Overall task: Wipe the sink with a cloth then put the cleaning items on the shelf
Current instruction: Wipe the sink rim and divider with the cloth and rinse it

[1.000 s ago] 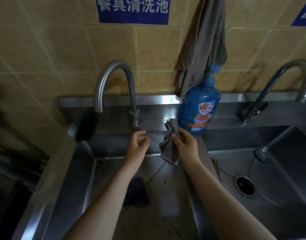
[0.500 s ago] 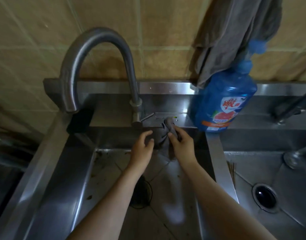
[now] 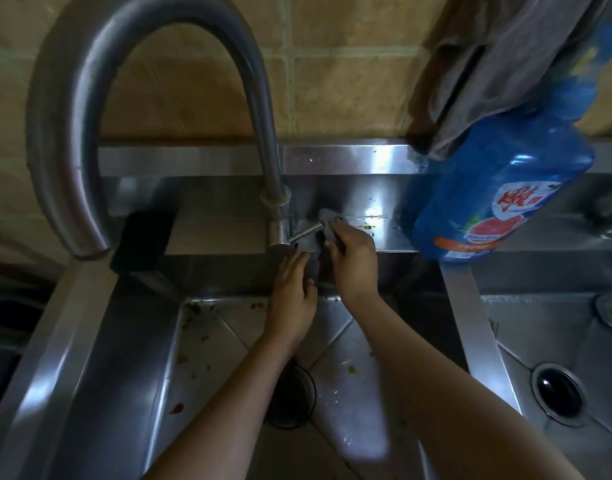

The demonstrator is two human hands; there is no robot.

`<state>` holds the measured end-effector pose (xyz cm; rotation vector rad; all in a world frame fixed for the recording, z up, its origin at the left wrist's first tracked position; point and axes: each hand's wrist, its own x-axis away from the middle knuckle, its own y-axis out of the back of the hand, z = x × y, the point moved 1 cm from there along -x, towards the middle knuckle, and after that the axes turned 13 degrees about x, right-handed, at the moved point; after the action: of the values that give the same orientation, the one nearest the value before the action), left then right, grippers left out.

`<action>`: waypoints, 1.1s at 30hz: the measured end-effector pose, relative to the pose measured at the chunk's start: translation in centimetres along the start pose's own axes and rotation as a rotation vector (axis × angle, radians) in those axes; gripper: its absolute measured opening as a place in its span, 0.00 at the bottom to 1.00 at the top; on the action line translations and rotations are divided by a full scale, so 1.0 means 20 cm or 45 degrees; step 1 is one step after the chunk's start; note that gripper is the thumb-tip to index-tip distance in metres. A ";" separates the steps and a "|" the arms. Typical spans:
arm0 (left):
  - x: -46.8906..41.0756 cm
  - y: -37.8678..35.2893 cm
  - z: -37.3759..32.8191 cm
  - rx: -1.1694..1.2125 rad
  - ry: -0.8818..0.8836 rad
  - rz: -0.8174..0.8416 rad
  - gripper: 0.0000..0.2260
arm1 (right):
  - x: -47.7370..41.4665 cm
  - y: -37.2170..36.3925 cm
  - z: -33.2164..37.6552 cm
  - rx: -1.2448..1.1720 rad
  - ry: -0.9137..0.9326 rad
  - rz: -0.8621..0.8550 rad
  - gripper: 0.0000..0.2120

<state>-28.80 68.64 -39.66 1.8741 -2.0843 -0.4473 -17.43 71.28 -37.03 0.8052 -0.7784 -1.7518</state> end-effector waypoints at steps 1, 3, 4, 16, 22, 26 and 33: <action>-0.01 0.00 0.01 -0.034 0.003 0.007 0.22 | -0.01 -0.01 -0.01 0.085 0.051 0.028 0.16; -0.03 0.00 0.02 -0.128 -0.022 0.012 0.23 | -0.02 -0.02 -0.03 0.280 0.155 0.135 0.17; -0.04 0.00 0.02 -0.167 -0.029 0.010 0.23 | -0.03 -0.02 -0.04 0.375 0.205 0.220 0.18; -0.04 0.04 0.05 -0.118 -0.043 0.026 0.28 | -0.02 -0.12 -0.03 0.620 0.368 0.354 0.21; -0.04 0.01 0.05 -0.073 -0.013 -0.001 0.30 | -0.04 -0.15 0.02 0.583 0.413 0.356 0.19; -0.03 0.00 0.05 -0.147 -0.011 -0.005 0.30 | -0.05 -0.11 -0.03 0.603 0.460 0.384 0.21; -0.03 0.00 0.05 -0.194 0.035 -0.012 0.30 | -0.04 0.00 -0.18 0.742 0.245 0.305 0.24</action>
<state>-29.20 69.32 -40.61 1.7934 -1.9658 -0.5627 -14.22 71.57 -38.93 1.1889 -1.2204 -1.2187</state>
